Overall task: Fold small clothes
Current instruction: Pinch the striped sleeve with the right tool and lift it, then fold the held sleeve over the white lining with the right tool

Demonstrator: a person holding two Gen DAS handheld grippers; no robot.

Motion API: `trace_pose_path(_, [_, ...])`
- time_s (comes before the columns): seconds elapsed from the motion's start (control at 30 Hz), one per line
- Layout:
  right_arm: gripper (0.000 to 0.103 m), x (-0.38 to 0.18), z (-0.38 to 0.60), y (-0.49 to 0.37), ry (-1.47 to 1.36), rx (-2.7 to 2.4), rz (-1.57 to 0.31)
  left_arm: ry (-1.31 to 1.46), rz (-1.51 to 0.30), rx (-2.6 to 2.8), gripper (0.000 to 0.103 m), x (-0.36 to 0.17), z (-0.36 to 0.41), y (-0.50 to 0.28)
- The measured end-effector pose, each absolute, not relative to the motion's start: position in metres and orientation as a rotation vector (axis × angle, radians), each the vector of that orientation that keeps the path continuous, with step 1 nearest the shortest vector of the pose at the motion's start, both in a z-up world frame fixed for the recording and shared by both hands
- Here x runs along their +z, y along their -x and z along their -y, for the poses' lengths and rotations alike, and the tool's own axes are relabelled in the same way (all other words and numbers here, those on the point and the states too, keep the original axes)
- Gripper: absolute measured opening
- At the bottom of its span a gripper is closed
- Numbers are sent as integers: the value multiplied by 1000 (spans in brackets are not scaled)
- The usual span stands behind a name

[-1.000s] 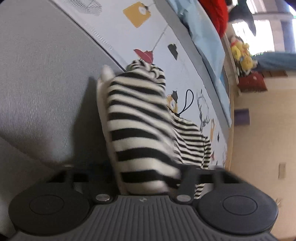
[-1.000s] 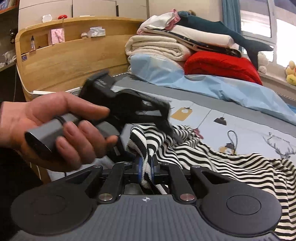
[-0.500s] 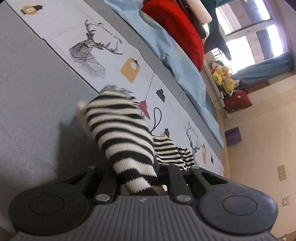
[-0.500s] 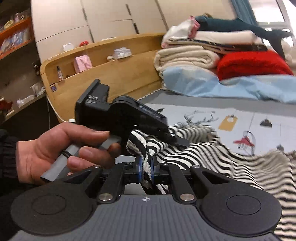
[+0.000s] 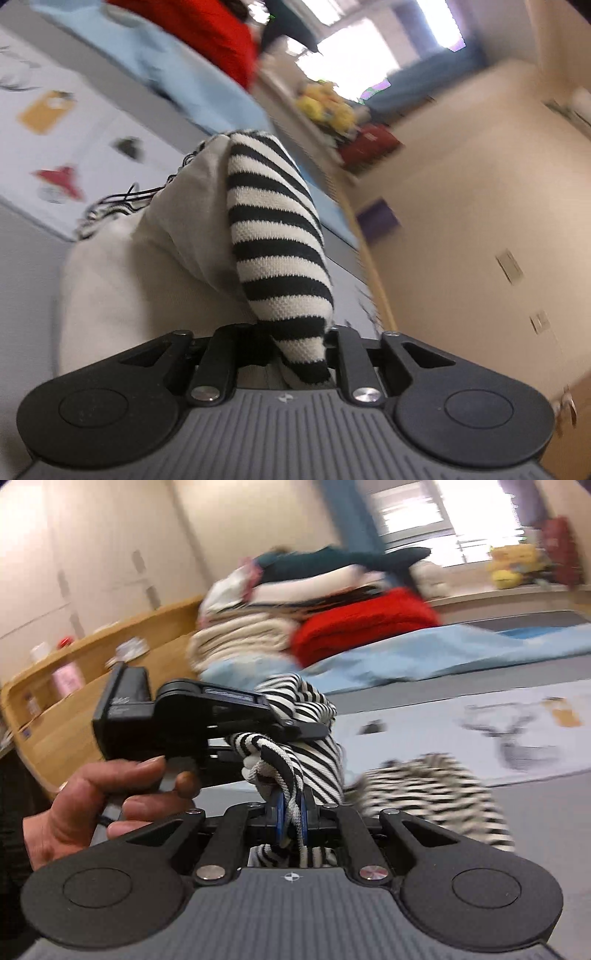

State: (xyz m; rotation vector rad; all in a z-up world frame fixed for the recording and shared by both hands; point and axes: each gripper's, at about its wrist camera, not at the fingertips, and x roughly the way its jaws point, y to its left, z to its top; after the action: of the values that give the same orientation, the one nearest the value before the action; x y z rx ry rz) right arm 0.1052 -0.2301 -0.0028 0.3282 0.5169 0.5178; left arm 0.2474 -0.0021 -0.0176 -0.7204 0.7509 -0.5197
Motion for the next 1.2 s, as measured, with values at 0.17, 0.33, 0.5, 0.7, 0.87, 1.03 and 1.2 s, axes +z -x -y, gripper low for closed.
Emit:
trace_pose_path(0.17, [7,-29,294,-107,-436,293,-617,728,-745,-542,53,-17,18,-248])
trace_pose_path(0.33, [6,-86,329,-130,-543,20,-935,644,-826,-475,52,-24,-6,-245])
trace_pose_path(0.5, [30,-87,339,-144,-617,-5,-971,514,-871,-473,50,-33,-34,-237])
trace_pose_path(0.7, [44,-74,356,-181,-531,68,-964,366,-925,-525,46,-45,-31,-223])
trace_pose_path(0.87, [44,-88,360,-197,-452,135,-1047,290,-943,-575,46,-49,-16,-218])
trace_pose_path(1.03, [46,-105,359,-201,-518,200,-1133,241,-956,-584,46,-53,-5,-219])
trace_pose_path(1.2, [8,-88,358,-187,-462,274,-1067,183,-948,-617,46,-53,8,-213])
